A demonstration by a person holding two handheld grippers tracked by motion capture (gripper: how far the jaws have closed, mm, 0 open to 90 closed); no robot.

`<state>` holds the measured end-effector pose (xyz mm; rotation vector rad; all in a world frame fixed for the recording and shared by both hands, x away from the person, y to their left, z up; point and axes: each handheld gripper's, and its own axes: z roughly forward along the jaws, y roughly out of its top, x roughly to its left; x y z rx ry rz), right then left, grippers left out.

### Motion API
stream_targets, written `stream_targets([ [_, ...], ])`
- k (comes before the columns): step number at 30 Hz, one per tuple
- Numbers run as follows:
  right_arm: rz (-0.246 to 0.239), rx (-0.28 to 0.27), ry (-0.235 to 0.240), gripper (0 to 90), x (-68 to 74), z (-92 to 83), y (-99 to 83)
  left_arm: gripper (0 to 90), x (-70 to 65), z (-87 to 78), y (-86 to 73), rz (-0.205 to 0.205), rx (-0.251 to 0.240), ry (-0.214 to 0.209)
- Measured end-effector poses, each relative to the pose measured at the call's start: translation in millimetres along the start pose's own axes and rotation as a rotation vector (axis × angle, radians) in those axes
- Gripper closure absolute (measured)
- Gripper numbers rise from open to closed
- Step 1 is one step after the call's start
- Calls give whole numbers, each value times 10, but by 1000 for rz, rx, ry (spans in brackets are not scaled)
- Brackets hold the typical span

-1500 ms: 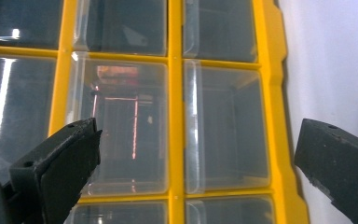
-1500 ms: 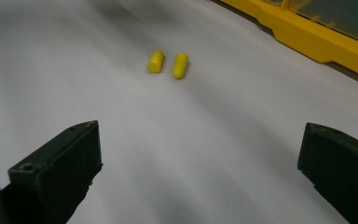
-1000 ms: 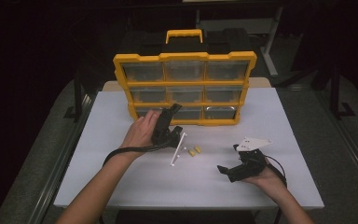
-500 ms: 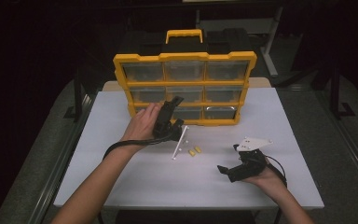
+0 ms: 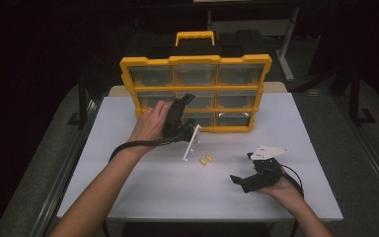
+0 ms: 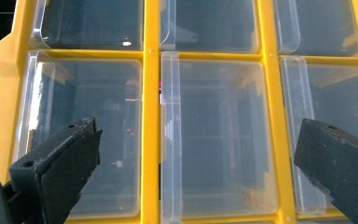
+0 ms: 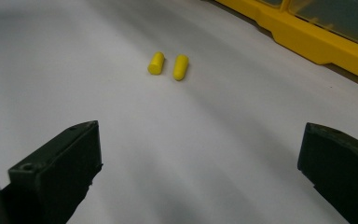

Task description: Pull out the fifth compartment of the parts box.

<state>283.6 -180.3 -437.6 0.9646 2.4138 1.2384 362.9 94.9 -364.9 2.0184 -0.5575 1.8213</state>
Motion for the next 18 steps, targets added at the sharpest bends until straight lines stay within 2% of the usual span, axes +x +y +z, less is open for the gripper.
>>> stream_targets([
  [9, 1, -1, 1, 0, -3, -2, -4, 0, 94, 92, -7, 2, 10, 9],
  [12, 2, -2, 1, 0, -3, -4, -4, 0, 102, 128, -21, -12, 3, 11],
  [14, 2, 0, 2, 0, -1, -5, -4, 0, 128, 138, -30, -3, 17, 9],
  [18, 1, 0, 1, 0, -3, -4, -5, 10, 158, 157, -49, -12, 27, 12],
])
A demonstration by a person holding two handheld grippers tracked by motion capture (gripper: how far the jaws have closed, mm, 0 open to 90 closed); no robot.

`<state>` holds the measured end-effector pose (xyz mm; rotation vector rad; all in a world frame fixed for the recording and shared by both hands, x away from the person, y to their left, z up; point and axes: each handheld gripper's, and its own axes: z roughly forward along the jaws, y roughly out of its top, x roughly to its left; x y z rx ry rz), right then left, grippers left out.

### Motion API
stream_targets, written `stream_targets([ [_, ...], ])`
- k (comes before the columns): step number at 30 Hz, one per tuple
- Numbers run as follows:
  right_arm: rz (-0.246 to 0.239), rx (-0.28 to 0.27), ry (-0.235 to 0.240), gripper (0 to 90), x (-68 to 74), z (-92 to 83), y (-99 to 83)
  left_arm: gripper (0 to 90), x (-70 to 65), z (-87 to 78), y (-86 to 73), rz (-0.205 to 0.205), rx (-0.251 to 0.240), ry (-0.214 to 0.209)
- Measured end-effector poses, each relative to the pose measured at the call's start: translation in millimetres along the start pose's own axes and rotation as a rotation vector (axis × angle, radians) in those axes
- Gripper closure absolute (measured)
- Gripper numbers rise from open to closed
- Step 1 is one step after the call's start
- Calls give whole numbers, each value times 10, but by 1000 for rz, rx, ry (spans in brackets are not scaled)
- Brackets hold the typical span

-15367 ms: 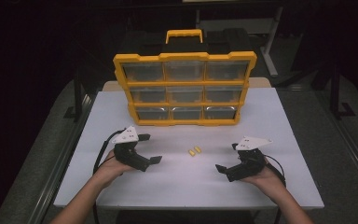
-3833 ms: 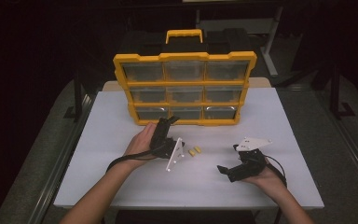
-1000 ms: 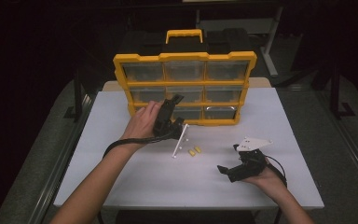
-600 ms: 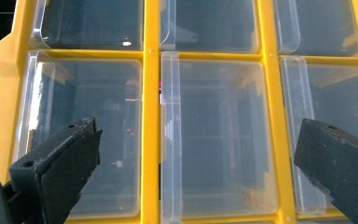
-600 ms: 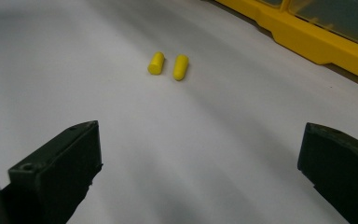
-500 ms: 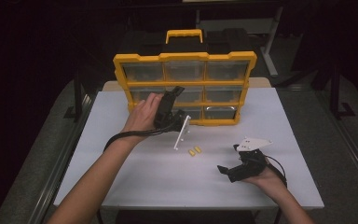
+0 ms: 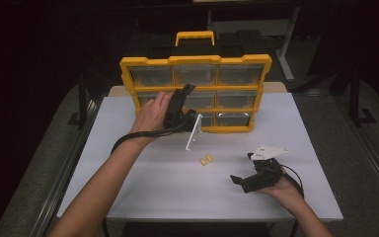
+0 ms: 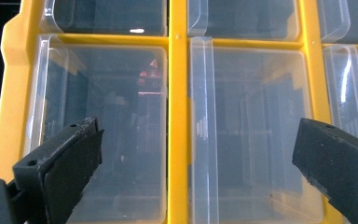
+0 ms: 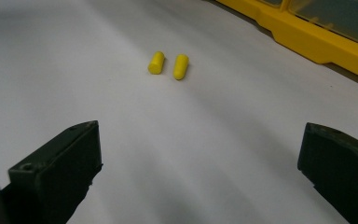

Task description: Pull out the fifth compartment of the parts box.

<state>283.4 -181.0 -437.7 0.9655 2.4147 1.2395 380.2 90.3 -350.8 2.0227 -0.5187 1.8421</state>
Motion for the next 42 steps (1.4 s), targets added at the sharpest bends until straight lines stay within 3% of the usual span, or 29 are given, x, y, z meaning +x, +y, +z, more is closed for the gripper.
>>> stream_targets([
  [6, -1, 0, 0, 0, 0, 0, -1, 29, -10, -4, 0, 15, 23, -2],
  [17, 1, -1, 1, 0, 1, 0, -1, 152, -14, -20, 20, -10, 29, -12],
  [30, 1, -2, 0, 0, 1, -2, 0, 420, -1, -15, 61, -19, 75, -30],
  [42, -1, -3, 2, 0, 1, -6, 0, 546, 7, 8, 86, -31, 83, -40],
])
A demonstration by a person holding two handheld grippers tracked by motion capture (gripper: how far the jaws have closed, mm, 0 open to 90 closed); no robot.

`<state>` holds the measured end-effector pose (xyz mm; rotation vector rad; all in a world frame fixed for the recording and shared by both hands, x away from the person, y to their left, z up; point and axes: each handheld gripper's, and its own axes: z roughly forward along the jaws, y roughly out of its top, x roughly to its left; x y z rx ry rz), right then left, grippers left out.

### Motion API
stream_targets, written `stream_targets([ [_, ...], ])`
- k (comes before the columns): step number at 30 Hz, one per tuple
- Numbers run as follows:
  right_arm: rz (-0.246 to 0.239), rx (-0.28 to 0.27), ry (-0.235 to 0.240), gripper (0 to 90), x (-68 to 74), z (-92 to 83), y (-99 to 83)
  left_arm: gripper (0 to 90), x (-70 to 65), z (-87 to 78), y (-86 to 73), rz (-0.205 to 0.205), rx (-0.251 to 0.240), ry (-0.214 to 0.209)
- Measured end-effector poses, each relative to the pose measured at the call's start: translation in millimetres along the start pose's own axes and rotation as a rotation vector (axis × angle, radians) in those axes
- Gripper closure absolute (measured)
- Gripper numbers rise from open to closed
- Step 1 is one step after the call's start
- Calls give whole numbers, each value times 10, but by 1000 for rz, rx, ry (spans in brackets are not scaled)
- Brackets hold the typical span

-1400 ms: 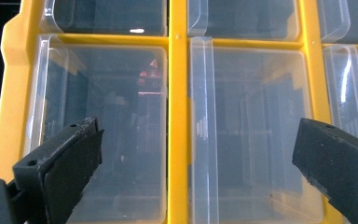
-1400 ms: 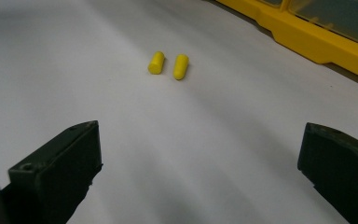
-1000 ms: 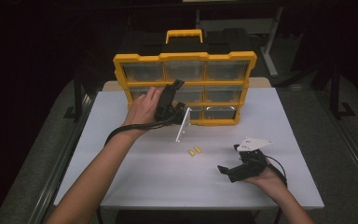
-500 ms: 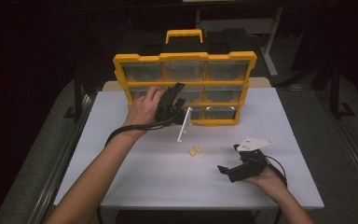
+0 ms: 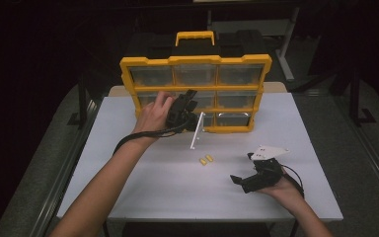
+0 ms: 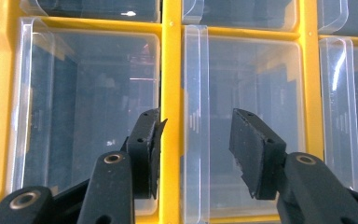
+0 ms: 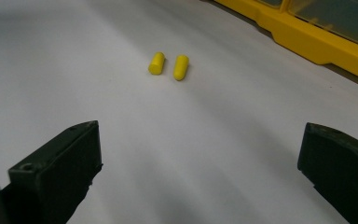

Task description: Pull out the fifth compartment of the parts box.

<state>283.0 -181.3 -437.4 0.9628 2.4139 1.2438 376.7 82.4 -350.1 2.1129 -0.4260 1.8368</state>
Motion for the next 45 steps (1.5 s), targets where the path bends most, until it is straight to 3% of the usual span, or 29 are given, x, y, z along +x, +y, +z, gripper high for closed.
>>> stream_targets([
  [27, -2, -4, 0, 0, 0, -13, -6, 747, 10, 60, -15, -10, 62, -3],
  [45, -2, -3, 1, 0, 2, -13, -5, 787, -10, 59, -6, 17, 70, 12],
])
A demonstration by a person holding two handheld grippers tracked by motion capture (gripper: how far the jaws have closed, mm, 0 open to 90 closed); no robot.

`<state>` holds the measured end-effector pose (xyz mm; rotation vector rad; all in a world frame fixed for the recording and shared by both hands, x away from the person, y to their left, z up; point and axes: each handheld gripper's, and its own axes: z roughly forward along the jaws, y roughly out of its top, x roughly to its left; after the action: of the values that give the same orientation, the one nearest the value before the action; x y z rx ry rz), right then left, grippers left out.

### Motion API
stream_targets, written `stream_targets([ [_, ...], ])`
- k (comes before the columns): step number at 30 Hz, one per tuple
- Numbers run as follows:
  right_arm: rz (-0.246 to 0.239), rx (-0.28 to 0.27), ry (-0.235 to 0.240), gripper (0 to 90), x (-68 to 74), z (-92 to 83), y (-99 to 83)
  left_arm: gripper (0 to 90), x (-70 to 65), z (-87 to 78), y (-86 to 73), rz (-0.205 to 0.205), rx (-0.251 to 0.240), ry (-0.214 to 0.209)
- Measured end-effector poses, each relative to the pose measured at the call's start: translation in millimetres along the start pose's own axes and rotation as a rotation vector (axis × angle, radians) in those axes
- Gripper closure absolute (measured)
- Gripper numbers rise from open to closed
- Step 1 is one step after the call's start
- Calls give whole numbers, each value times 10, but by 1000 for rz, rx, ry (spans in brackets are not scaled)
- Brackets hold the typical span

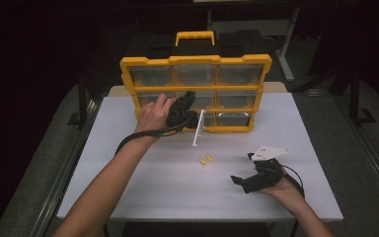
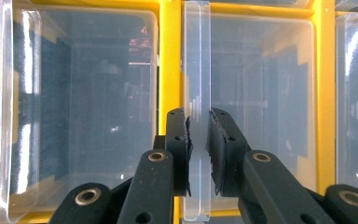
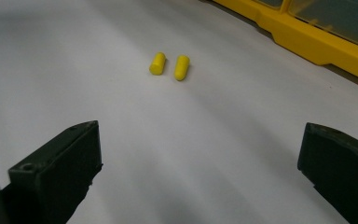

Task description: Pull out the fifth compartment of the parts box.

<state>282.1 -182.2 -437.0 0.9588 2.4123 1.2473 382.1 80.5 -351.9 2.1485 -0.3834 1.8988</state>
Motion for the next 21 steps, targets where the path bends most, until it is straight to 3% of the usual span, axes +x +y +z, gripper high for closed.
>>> stream_targets([
  [16, 1, -1, 0, 0, -2, 1, -1, 790, 8, -81, 20, 9, -12, 0],
  [21, 3, -2, -1, 0, -2, -2, -2, 790, -3, -103, 27, -7, -31, 3],
])
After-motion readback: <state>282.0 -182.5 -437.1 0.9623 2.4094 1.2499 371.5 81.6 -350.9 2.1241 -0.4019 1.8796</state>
